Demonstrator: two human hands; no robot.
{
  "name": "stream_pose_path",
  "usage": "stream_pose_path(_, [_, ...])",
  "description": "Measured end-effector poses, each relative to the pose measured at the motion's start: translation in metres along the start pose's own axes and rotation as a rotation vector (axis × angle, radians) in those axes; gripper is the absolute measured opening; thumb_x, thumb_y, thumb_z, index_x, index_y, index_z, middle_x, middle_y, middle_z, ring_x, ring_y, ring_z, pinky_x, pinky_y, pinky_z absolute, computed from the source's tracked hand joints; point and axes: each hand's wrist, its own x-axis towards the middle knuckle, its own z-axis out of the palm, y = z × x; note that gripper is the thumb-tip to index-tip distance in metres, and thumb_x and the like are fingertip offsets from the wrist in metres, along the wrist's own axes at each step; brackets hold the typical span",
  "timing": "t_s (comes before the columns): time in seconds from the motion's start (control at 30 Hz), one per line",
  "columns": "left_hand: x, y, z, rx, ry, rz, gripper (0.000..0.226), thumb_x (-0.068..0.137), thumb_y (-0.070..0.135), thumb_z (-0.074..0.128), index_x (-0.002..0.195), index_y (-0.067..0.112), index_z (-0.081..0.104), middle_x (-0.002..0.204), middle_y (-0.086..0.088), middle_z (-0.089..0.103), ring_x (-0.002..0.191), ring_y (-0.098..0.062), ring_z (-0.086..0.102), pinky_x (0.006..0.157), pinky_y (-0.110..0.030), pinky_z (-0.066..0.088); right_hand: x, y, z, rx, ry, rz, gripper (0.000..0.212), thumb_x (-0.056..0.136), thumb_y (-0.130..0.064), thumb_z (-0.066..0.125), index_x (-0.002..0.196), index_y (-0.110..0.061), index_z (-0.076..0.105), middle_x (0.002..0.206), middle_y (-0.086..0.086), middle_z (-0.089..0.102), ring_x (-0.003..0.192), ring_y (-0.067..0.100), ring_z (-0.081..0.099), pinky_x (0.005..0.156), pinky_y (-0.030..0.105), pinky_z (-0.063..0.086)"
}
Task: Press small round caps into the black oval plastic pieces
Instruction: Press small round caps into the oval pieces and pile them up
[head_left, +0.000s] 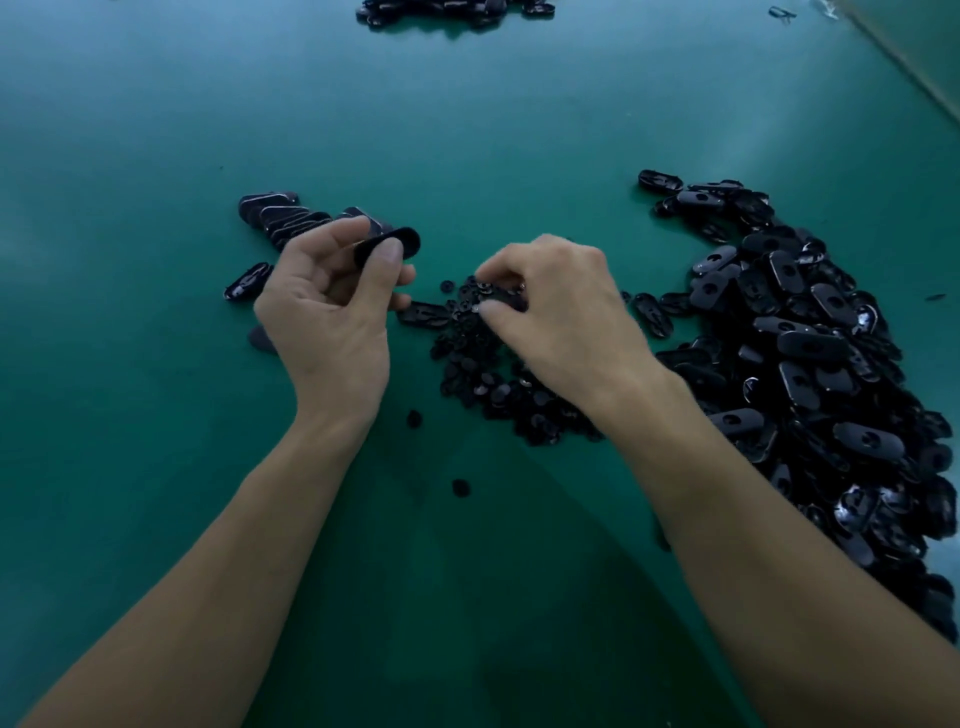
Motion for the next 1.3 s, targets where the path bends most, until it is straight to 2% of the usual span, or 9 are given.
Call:
stream_pose_path(0.13, [-0.003,-0.001,0.001,0.041,-0.082,0.04,0.012,0.09,0.004,0.071,0.095,0.015,0.068,0.08,0.004,0.072,0.073,-0.017,0.071,0.064,-0.026,0.056,-0.008,0.014,-0.01,-0.169,-0.138,0.082,0.04,0.093,-0.039,0.067,0.131,-0.027,0.062,0.117,0.004,0.058,0.114,0.024,0.053,0.096,0.037,0.045])
stream_pose_path(0.27, [-0.006,0.0,0.002,0.061,-0.128,0.038,0.01,0.087,0.007,0.074,0.093,0.013,0.071,0.078,0.007,0.073,0.068,-0.013,0.07,0.067,-0.03,0.057,-0.012,0.019,-0.009,-0.168,-0.166,0.099,0.022,0.096,-0.028,0.065,0.117,-0.026,0.069,0.103,-0.004,0.051,0.098,0.017,0.052,0.08,0.03,0.041])
stream_pose_path(0.47, [-0.008,0.004,0.004,0.025,-0.149,-0.024,0.011,0.088,0.002,0.073,0.097,0.009,0.07,0.075,0.007,0.073,0.066,-0.014,0.068,0.063,-0.025,0.056,-0.007,0.021,-0.007,-0.061,-0.143,0.125,0.01,0.094,-0.015,0.068,0.101,-0.016,0.074,0.1,0.003,0.069,0.091,0.02,0.066,0.09,0.04,0.057])
stream_pose_path(0.77, [-0.005,0.001,0.002,0.031,-0.174,-0.051,0.009,0.093,0.006,0.069,0.101,0.011,0.069,0.074,0.004,0.072,0.062,-0.015,0.07,0.055,-0.024,0.055,-0.003,0.018,-0.008,0.017,-0.062,0.088,0.021,0.101,-0.016,0.057,0.117,-0.011,0.07,0.112,0.008,0.068,0.102,0.022,0.065,0.095,0.041,0.053])
stream_pose_path(0.87, [-0.006,-0.001,0.002,0.039,-0.176,-0.041,0.01,0.091,0.003,0.07,0.098,0.011,0.069,0.076,0.002,0.071,0.068,-0.014,0.069,0.059,-0.024,0.056,-0.002,0.017,-0.011,0.05,-0.071,0.091,0.022,0.103,-0.021,0.055,0.116,-0.01,0.069,0.111,0.006,0.068,0.104,0.017,0.061,0.095,0.032,0.05])
stream_pose_path(1.0, [-0.005,-0.003,0.0,0.044,-0.176,-0.04,0.012,0.087,0.005,0.075,0.099,0.005,0.071,0.077,-0.005,0.068,0.068,-0.014,0.067,0.066,-0.027,0.058,-0.002,0.018,-0.015,0.079,-0.098,0.091,0.02,0.102,-0.026,0.058,0.102,-0.011,0.072,0.091,-0.003,0.063,0.082,0.008,0.054,0.062,0.005,0.036])
stream_pose_path(1.07, [-0.005,-0.003,0.0,0.057,-0.181,-0.035,0.013,0.085,0.01,0.078,0.097,0.006,0.072,0.077,0.0,0.071,0.065,-0.015,0.068,0.066,-0.028,0.058,-0.002,0.018,-0.015,0.101,-0.112,0.095,0.019,0.101,-0.027,0.059,0.098,-0.013,0.071,0.08,-0.009,0.055,0.071,0.001,0.05,0.056,-0.001,0.034])
stream_pose_path(1.2, [-0.005,-0.003,0.001,0.027,-0.183,-0.055,0.009,0.089,0.009,0.074,0.097,0.013,0.071,0.082,0.005,0.074,0.073,-0.013,0.071,0.07,-0.03,0.059,-0.002,0.016,-0.016,0.139,-0.117,0.084,0.017,0.1,-0.03,0.06,0.093,-0.016,0.067,0.076,-0.014,0.053,0.067,-0.005,0.048,0.058,-0.002,0.035])
stream_pose_path(1.3, [-0.003,-0.004,0.0,0.028,-0.197,-0.058,0.021,0.085,-0.001,0.074,0.101,0.012,0.068,0.097,-0.001,0.073,0.091,-0.015,0.071,0.086,-0.032,0.056,-0.002,0.014,-0.014,0.178,-0.125,0.081,0.021,0.1,-0.033,0.06,0.09,-0.016,0.065,0.078,-0.01,0.059,0.068,-0.001,0.054,0.06,0.005,0.04])
